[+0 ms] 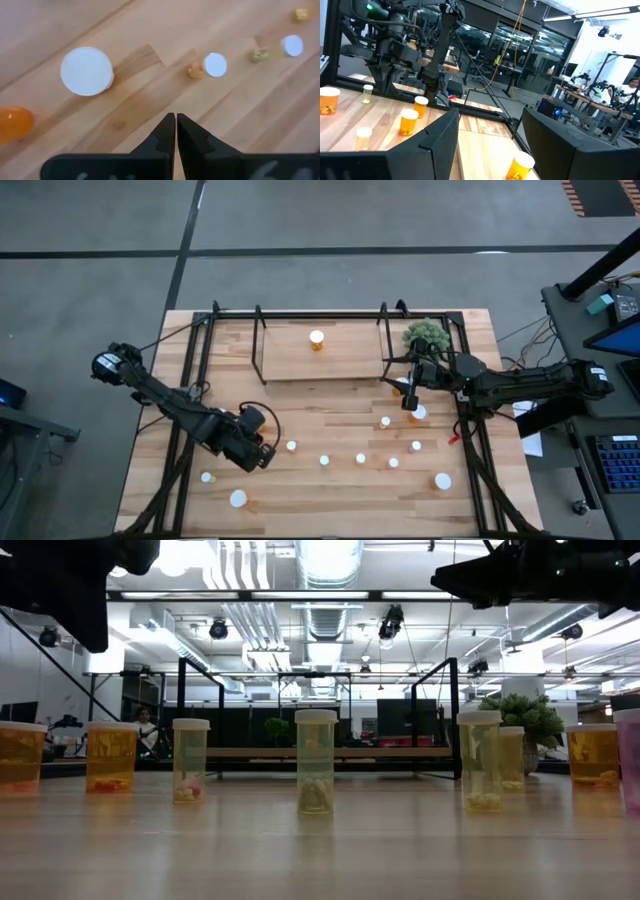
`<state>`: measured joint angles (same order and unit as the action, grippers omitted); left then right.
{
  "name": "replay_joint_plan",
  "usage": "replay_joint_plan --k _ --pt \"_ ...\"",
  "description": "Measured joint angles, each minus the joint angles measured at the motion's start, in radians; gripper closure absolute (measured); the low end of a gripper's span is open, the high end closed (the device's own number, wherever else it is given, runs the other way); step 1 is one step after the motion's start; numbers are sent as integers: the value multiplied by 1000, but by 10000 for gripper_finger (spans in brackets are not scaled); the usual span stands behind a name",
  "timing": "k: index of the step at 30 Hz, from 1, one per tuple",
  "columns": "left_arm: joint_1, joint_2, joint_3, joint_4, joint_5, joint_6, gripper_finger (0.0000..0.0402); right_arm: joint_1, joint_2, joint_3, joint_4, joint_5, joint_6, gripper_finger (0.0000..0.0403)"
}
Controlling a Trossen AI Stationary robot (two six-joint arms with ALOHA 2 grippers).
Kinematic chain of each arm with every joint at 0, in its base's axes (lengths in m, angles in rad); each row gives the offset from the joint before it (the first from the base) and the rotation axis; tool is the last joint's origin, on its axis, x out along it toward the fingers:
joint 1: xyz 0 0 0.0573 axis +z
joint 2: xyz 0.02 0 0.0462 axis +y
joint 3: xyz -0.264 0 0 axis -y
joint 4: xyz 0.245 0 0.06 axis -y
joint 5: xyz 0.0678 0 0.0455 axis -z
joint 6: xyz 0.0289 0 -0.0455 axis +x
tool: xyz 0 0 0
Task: Pick and place medicine bottles onto shelf by color
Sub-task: Put the small yellow pill bottle on the shelf
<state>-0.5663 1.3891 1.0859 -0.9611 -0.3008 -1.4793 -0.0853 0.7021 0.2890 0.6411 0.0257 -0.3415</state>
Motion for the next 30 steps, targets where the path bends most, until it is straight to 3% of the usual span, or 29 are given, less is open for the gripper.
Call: replay_joint_plan --k 3,5,11,14,20,30 --pt "0 0 -1 77 -16 84 395 0 0 0 0 0 0 193" --pt "0 8 -2 150 -38 218 379 0 0 0 0 0 -1 193" --pt "0 103 0 371 -59 598 292 0 0 0 0 0 0 193" --pt "0 180 14 377 -125 703 248 0 1 0 -1 0 0 193" --pt "1 281 31 377 -167 761 199 0 1 0 -3 0 0 193" --pt "4 326 25 378 -263 755 197 0 1 0 -4 0 3 193"
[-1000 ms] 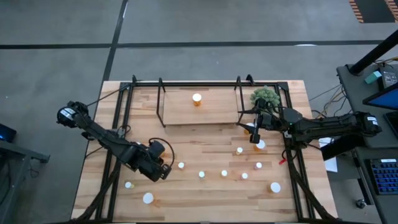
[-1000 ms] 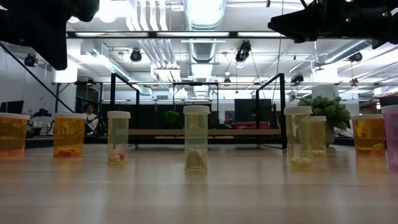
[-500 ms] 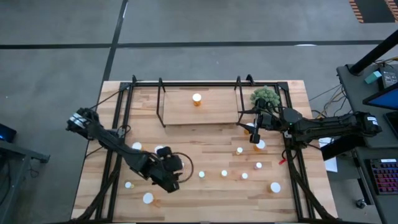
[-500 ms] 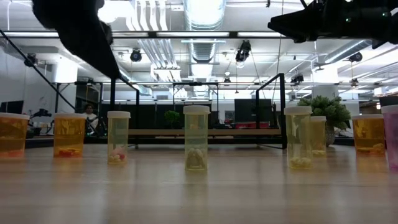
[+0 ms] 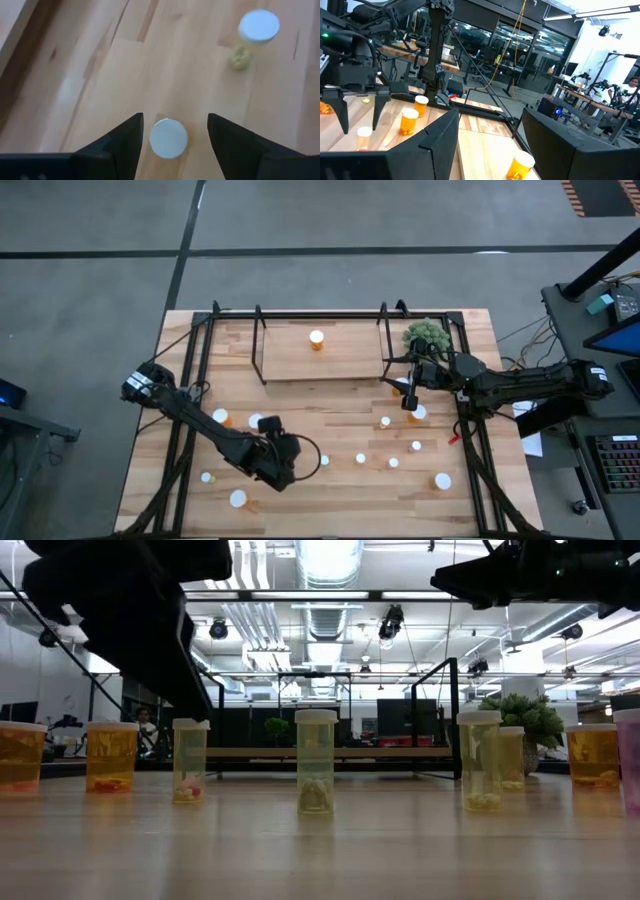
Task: Pick and place medicine bottles onto shelf by color
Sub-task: Put the small yellow pill bottle on the shelf
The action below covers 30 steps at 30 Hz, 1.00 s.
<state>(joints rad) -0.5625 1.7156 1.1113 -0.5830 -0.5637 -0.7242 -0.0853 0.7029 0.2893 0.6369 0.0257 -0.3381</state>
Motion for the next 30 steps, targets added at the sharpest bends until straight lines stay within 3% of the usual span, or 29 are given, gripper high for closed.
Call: replay_joint_plan --k 17,30 --pt "0 24 -17 2 27 -2 201 0 0 0 -1 0 3 193" --pt "0 20 -17 3 43 -3 297 0 0 0 -2 0 4 193"
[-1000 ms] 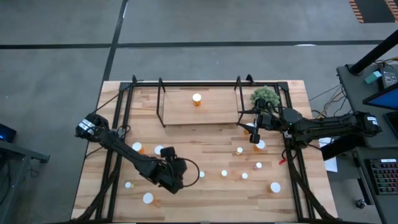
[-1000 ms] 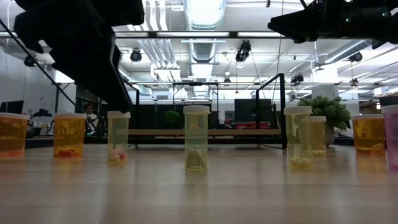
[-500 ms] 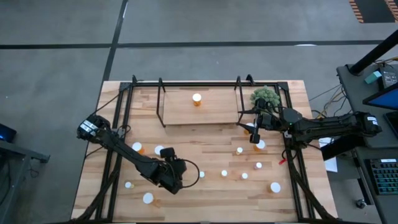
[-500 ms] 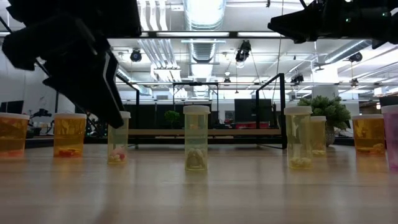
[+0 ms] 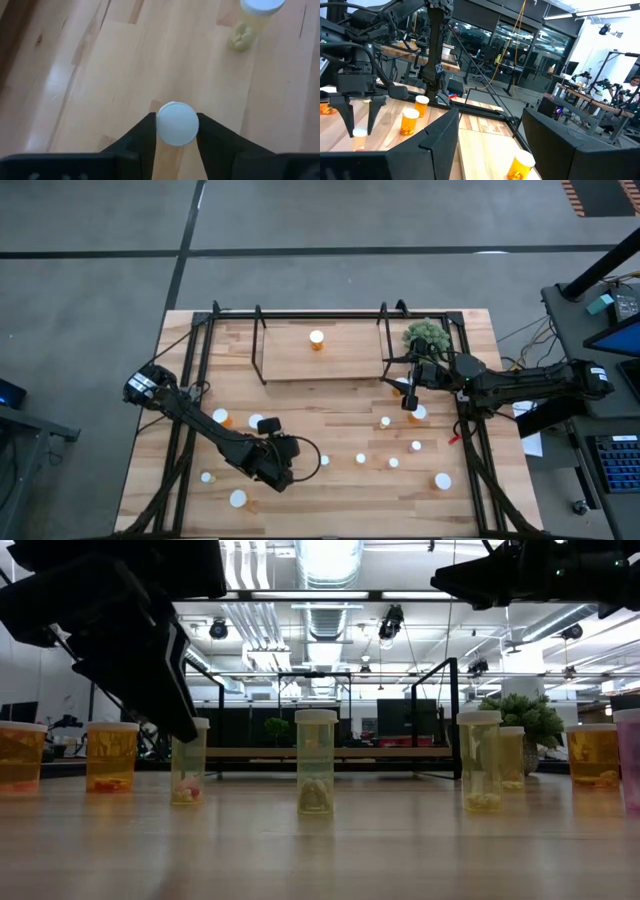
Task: Pick and place medicine bottles onto shelf by color
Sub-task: Put the small yellow pill bottle on the shelf
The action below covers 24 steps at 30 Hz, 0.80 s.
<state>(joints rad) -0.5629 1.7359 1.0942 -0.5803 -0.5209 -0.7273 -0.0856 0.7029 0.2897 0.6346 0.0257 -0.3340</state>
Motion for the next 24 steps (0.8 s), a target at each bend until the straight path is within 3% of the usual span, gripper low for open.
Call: replay_joint_plan --k 9,18,24 --pt "98 -60 45 -15 5 4 305 0 0 0 0 0 1 193" --pt "412 -214 80 -121 -4 -31 307 0 0 0 -1 0 1 193" --pt "564 -236 72 -133 44 -51 307 0 0 0 -1 0 -3 193"
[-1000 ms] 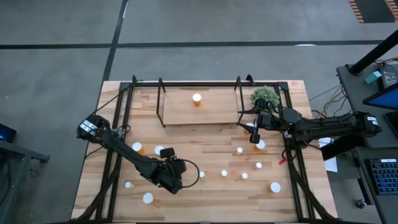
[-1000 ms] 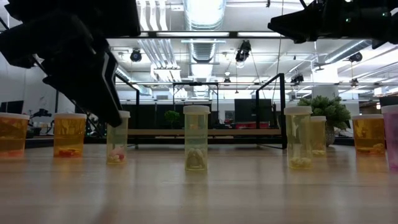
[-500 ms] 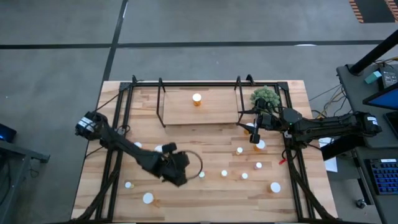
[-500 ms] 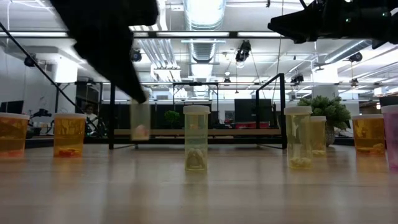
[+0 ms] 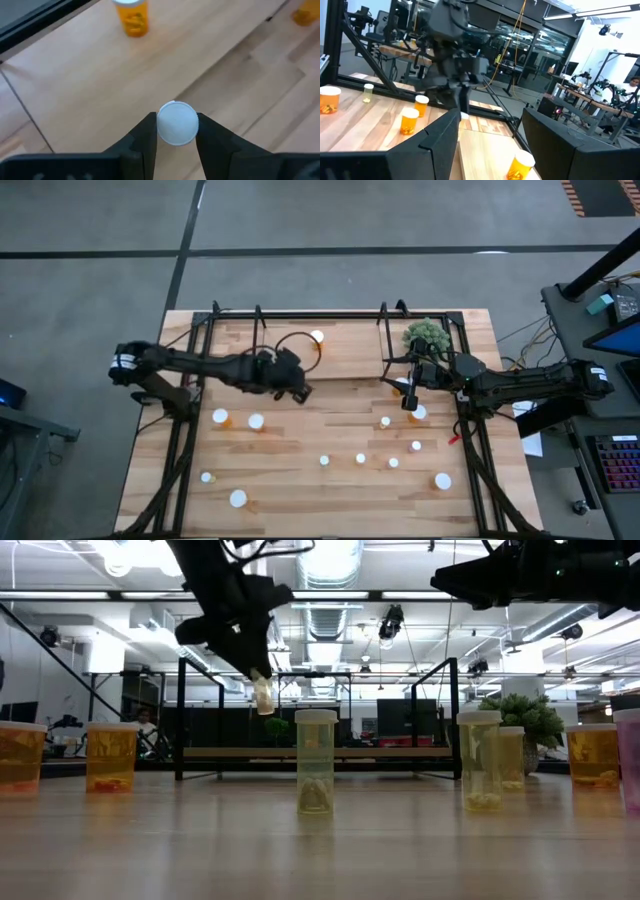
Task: Pick and place medicine bottles onto shelf by color
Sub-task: Put the small yellow pill bottle on the shelf
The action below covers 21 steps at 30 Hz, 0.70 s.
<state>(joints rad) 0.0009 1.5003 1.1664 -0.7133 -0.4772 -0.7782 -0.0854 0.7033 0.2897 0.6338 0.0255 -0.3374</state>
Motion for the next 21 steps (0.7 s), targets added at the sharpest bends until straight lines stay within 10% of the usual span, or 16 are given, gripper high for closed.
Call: replay_joint_plan --k 21 --pt "53 18 -8 -39 -28 153 308 0 -1 0 7 0 8 193"
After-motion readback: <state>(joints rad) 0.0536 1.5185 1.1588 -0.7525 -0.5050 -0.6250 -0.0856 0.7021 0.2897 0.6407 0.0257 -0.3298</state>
